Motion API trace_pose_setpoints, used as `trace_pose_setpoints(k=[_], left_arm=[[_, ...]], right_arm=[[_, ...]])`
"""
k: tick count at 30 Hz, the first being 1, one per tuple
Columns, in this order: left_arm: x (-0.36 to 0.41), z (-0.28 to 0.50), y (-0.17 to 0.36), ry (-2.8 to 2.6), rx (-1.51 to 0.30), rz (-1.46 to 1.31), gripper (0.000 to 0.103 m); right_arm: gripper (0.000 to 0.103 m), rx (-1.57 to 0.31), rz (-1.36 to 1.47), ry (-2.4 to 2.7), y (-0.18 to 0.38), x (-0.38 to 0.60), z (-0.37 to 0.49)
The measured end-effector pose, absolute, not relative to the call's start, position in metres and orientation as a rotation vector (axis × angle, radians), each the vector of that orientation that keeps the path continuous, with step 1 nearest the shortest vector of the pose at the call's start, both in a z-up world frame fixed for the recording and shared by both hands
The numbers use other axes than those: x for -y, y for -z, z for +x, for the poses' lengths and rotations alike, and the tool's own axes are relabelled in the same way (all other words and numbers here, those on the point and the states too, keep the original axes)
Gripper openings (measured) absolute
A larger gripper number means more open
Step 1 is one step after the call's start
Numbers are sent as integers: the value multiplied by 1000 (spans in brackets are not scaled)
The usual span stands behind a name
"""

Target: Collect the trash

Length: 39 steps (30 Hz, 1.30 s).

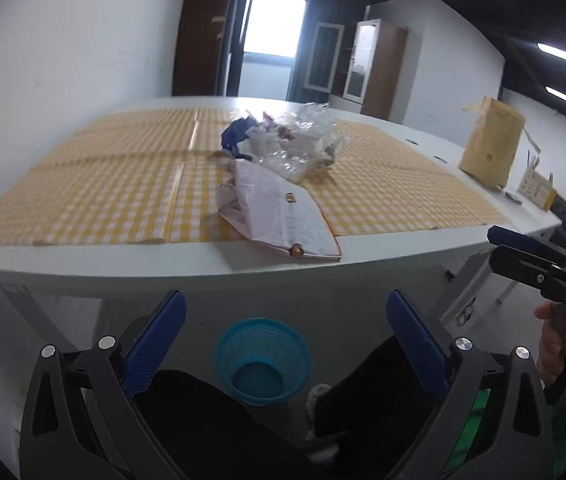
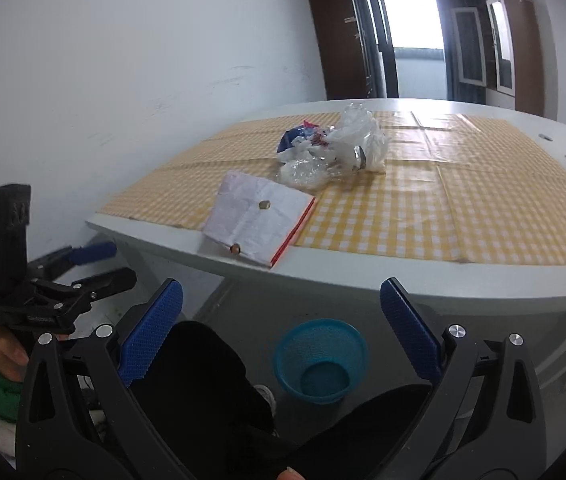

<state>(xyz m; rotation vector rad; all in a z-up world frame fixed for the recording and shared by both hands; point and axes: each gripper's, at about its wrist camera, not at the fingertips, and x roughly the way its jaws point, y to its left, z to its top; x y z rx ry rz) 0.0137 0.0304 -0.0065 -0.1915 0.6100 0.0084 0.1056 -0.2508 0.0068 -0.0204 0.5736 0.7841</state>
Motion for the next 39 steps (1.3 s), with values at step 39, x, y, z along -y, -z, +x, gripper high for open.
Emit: trace_pose_setpoints(k=[39], left_arm=[[-67,160,30,-4,-675,-172,82]], right_arm=[[82,-632,-94,-719,-20,164,334]])
